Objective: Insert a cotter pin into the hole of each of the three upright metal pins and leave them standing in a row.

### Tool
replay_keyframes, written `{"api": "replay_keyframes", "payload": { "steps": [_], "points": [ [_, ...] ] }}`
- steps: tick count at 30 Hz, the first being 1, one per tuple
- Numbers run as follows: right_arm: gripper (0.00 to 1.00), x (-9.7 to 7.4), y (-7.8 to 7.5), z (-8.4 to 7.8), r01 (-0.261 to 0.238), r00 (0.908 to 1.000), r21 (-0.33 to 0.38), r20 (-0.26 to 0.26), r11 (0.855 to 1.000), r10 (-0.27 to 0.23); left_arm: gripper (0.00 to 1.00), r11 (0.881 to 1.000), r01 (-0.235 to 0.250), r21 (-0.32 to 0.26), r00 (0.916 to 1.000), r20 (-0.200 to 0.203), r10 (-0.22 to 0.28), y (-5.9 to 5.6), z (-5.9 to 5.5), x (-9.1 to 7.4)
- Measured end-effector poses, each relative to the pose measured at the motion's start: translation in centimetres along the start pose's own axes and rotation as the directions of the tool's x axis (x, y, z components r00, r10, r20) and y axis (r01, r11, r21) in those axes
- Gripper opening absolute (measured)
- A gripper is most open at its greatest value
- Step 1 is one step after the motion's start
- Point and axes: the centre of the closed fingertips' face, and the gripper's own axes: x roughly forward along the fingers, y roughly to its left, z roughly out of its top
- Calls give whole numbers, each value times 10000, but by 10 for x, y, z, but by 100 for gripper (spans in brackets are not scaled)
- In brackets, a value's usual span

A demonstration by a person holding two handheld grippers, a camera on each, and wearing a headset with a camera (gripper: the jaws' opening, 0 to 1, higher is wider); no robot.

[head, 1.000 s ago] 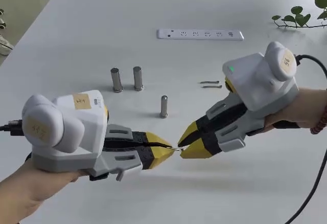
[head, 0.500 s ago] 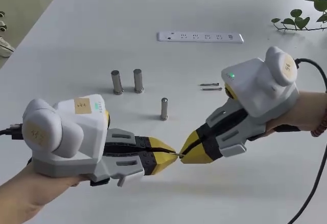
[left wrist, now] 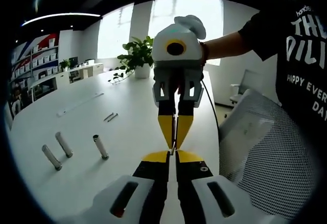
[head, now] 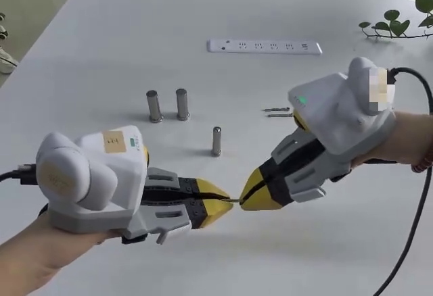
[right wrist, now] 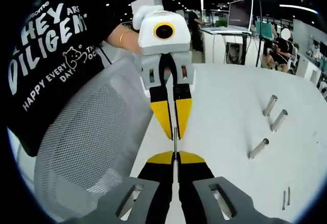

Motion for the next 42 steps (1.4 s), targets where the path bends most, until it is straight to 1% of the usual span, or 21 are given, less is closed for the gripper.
{"api": "replay_keyframes", "payload": {
  "steps": [2, 5, 8, 9, 11, 12, 15, 18, 21, 23, 24, 26, 28, 29, 31, 32, 33, 36, 38, 40, 42],
  "points": [
    [0, -1, -4, 0, 122, 9999, -93, -73, 9999, -122, 13, 9998, -165, 65, 9998, -91, 166, 3, -3, 0],
    [0, -2, -8, 0, 382, 9991, -210, -189, 9990, -386, 15, 9991, -430, 16, 9990, -76, 430, 10, -3, -2],
    [0, -4, -15, -2, 781, 9963, -250, -352, 9966, -789, 17, 9968, -798, -102, 9967, 113, 799, 18, -2, -4],
    [0, -5, -19, -3, 973, 9943, -243, -409, 9950, -982, 18, 9950, -981, -170, 9949, 213, 985, 22, -1, -5],
    [0, -6, -23, -5, 1147, 9925, -202, -414, 9932, -1154, 18, 9916, -1239, -361, 9912, 416, 1254, 28, 1, -5],
    [0, -7, -27, -6, 1362, 9895, -173, -473, 9905, -1369, 18, 9892, -1383, -493, 9886, 523, 1409, 31, 2, -6],
    [0, -9, -33, -7, 1649, 9850, -102, -492, 9863, -1652, 18, 9832, -1708, -637, 9835, 499, 1741, 38, 0, -6],
    [0, -11, -42, -13, 1870, 9800, -12, -691, 9824, -1866, 19, 9770, -1990, -770, 9777, 531, 2033, 43, -2, -6],
    [0, -14, -51, -20, 2166, 9716, 48, -986, 9762, -2151, 21, 9692, -2310, -855, 9698, 595, 2364, 49, -3, -7],
    [0, -16, -57, -22, 2371, 9654, 74, -1138, 9715, -2347, 22, 9623, -2617, -744, 9630, 463, 2654, 55, -6, -7],
    [0, -17, -58, -21, 2404, 9646, 64, -1136, 9706, -2382, 22, 9595, -2706, -783, 9606, 435, 2745, 57, -7, -6],
    [0, -19, -64, -22, 2627, 9581, 151, -1226, 9647, -2590, 22, 9552, -2851, -797, 9566, 393, 2888, 60, -9, -5],
    [0, -22, -73, -24, 2789, 9531, 227, -1292, 9601, -2738, 23, 9480, -3081, -797, 9499, 298, 3112, 66, -11, -3],
    [0, -24, -81, -26, 2912, 9489, 229, -1342, 9564, -2857, 23, 9393, -3296, -948, 9421, 312, 3338, 71, -12, -3],
    [0, -25, -84, -27, 3013, 9449, 227, -1412, 9533, -2953, 23, 9313, -3491, -1040, 9347, 326, 3540, 76, -12, -2],
    [0, -27, -91, -28, 3118, 9412, 231, -1443, 9499, -3055, 23, 9219, -3703, -1136, 9261, 323, 3759, 82, -13, -1],
    [0, -28, -96, -30, 3179, 9384, 239, -1509, 9478, -3109, 23, 9181, -3792, -1153, 9226, 294, 3847, 85, -13, 1],
    [0, -27, -100, -31, 3285, 9319, 110, -1665, 9444, -3222, 23, 9096, -3925, -1363, 9160, 315, 4000, 92, -12, 5],
    [0, -27, -103, -32, 3359, 9285, 78, -1706, 9419, -3298, 23, 9043, -4047, -1359, 9103, 348, 4126, 97, -10, 8],
    [0, -27, -108, -34, 3399, 9269, 105, -1728, 9404, -3331, 23, 8978, -4171, -1410, 9051, 256, 4245, 102, -11, 11],
    [0, -26, -111, -36, 3424, 9243, 61, -1817, 9395, -3357, 22, 8876, -4295, -1667, 8982, 226, 4389, 108, -12, 14]
  ]
}}
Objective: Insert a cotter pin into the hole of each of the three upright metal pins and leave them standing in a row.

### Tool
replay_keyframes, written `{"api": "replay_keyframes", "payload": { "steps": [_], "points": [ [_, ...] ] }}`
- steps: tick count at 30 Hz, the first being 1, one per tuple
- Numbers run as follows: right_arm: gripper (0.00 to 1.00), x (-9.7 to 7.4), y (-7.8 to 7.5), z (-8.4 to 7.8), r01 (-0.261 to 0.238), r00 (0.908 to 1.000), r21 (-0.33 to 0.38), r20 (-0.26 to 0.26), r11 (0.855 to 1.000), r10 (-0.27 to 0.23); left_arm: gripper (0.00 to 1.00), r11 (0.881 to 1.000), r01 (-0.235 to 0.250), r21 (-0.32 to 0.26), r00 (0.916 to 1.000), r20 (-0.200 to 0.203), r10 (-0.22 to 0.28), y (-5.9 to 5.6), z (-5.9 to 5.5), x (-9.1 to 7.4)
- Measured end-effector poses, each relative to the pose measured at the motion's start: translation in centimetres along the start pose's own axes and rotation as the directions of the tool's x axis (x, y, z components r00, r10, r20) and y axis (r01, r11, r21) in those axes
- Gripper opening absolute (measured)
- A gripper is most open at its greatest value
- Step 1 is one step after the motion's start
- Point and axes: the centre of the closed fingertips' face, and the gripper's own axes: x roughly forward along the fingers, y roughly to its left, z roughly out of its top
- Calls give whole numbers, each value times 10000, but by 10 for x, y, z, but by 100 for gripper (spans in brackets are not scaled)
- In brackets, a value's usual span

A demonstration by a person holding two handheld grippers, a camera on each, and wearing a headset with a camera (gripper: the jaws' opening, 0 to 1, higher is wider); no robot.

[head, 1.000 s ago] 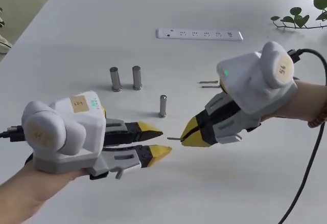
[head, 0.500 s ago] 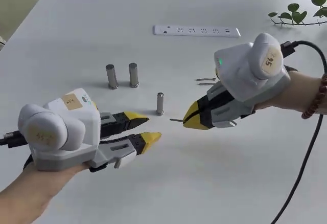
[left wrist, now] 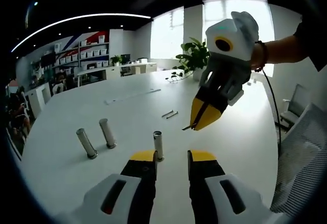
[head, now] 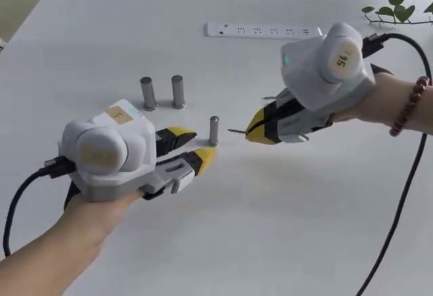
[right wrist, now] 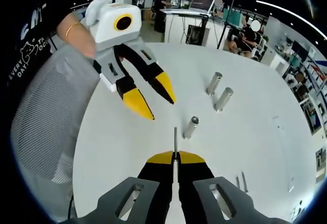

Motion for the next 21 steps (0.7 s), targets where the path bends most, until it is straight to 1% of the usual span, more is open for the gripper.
{"api": "replay_keyframes", "payload": {
  "steps": [1, 4, 7, 9, 15, 16, 21],
  "points": [
    [0, 1, -1, -1, -10, 10000, -24, -61, 10000, 10, 22, 9999, -87, -97, 10000, -16, 87, 2, 0, 2],
    [0, 4, -7, -1, 111, 9998, -40, -153, 9999, -112, 22, 9994, -331, -139, 9993, -159, 328, 6, -4, 9],
    [0, 6, -12, -1, 158, 9997, -4, -188, 9999, -158, 21, 9984, -464, -312, 9987, -246, 456, 9, -6, 16],
    [0, 10, -22, -5, 135, 9996, -24, -265, 9999, -135, 21, 9971, -641, -416, 9975, -333, 627, 13, -8, 21],
    [0, 15, -24, -8, 70, 9990, -101, -448, 9999, -75, 20, 9924, -1010, -705, 9934, -618, 967, 19, -15, 34],
    [0, 18, -26, -9, 35, 9989, -130, -462, 9999, -41, 19, 9916, -1069, -732, 9925, -674, 1020, 20, -16, 36],
    [0, 22, -30, -10, -39, 9990, -149, -449, 9999, 33, 18, 9902, -1081, -882, 9921, -733, 1017, 22, -20, 45]
  ]
}}
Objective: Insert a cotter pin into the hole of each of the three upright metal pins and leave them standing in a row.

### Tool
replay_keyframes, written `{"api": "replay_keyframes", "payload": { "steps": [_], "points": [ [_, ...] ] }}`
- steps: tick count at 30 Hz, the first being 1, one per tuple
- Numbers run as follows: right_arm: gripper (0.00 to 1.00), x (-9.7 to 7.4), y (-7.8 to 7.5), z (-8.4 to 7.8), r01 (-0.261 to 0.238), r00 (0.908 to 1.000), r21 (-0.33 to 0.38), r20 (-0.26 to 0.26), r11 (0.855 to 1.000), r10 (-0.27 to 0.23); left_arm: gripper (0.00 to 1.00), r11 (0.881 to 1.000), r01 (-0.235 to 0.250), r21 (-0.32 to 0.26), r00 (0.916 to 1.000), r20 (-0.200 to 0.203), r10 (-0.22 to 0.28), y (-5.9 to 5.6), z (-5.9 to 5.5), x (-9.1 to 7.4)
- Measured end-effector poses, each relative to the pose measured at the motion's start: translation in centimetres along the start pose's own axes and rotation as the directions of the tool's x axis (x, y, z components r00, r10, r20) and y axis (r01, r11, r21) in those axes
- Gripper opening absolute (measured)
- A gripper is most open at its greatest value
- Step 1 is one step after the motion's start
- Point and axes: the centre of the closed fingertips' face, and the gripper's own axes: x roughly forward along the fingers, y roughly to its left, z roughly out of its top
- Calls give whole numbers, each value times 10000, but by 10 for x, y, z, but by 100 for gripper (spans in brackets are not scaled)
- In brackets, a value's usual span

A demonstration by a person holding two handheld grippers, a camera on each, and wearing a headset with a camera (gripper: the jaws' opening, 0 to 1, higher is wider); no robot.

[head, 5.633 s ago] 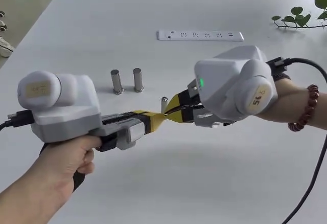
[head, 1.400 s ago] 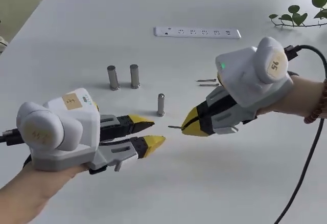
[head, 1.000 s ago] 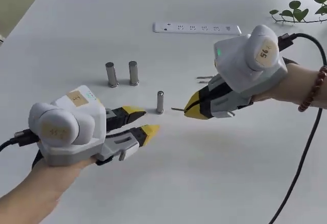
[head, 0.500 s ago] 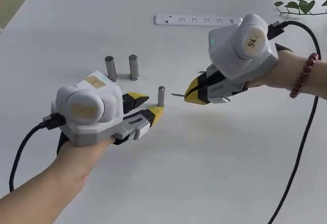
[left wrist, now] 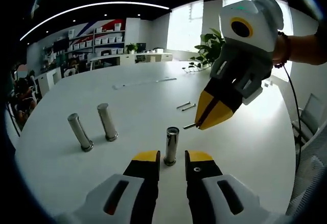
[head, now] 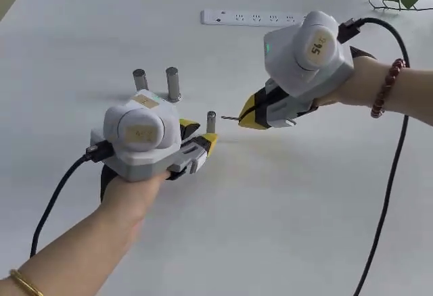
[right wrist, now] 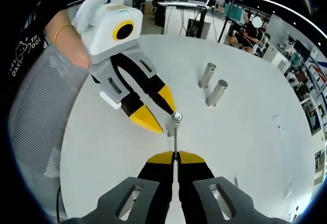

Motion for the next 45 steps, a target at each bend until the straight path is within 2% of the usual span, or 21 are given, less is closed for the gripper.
{"api": "replay_keyframes", "payload": {
  "steps": [11, 19, 28, 33, 36, 45],
  "points": [
    [0, 4, 2, 6, -124, 9999, -3, 102, 9999, 124, 13, 9999, -6, 106, 9996, -275, 8, -2, -5, 16],
    [0, 6, 3, 6, -215, 9998, -188, 38, 9996, 216, 8, 9994, -157, 308, 9992, -351, 168, 2, -7, 18],
    [0, 8, 3, 10, -198, 9998, -260, 71, 9995, 200, 7, 9979, -256, 596, 9990, -338, 277, 2, -8, 19],
    [0, 13, -1, 14, -87, 10000, -554, -29, 9984, 86, 7, 9980, -321, 539, 9990, -296, 338, 4, -8, 19],
    [0, 13, -1, 16, -81, 10000, -500, 7, 9987, 81, 7, 9988, -352, 341, 9990, -260, 361, 6, -8, 19],
    [0, 13, 2, 23, -110, 9999, -440, 113, 9990, 115, 7, 9982, -426, 426, 9988, -211, 435, 5, -8, 18]
  ]
}}
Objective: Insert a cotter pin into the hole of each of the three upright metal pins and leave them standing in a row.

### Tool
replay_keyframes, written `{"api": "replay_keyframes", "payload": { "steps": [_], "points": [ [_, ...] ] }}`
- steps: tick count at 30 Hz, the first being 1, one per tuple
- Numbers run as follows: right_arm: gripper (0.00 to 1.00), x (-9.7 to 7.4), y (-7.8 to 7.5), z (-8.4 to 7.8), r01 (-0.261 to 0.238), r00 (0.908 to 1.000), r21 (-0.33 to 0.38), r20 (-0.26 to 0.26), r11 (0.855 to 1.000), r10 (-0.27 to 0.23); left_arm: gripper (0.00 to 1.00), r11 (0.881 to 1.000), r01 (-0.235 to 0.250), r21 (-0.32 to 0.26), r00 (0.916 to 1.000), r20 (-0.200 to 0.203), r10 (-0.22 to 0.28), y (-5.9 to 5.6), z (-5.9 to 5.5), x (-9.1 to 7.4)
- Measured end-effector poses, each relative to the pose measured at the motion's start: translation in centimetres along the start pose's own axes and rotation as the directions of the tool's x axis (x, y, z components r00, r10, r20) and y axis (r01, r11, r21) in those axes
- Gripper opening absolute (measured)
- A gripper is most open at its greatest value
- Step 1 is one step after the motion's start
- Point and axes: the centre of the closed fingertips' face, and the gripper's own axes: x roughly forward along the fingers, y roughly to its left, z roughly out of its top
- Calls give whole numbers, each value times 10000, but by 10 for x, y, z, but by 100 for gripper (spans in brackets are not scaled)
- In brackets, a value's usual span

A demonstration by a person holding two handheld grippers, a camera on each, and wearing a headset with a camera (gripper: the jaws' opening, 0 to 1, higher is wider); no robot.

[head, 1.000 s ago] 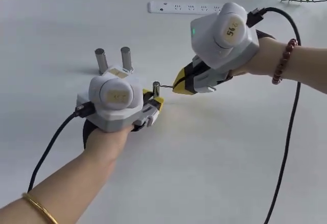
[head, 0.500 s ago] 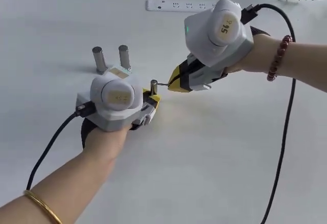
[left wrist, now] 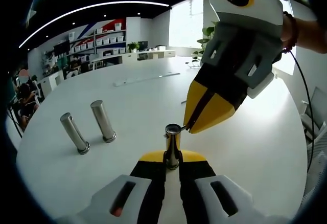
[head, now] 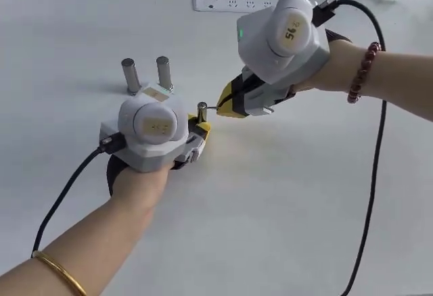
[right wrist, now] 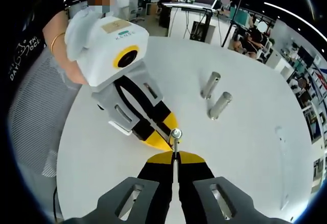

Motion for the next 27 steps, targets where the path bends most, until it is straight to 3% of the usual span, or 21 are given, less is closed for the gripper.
{"api": "replay_keyframes", "payload": {
  "steps": [15, 19, 27],
  "points": [
    [0, 3, 0, 8, -8, 9997, -82, 259, 10000, 10, 7, 9999, -132, -57, 9999, 49, 132, 0, 0, 1],
    [6, 1, 2, 11, -25, 9993, -84, 362, 10000, 28, 7, 9999, -158, -62, 9999, 49, 158, 0, 0, 2],
    [2, -7, -1, 7, 170, 9994, 39, 307, 9998, -171, 7, 9998, -172, -82, 9998, 63, 172, 0, 0, 2]
  ]
}}
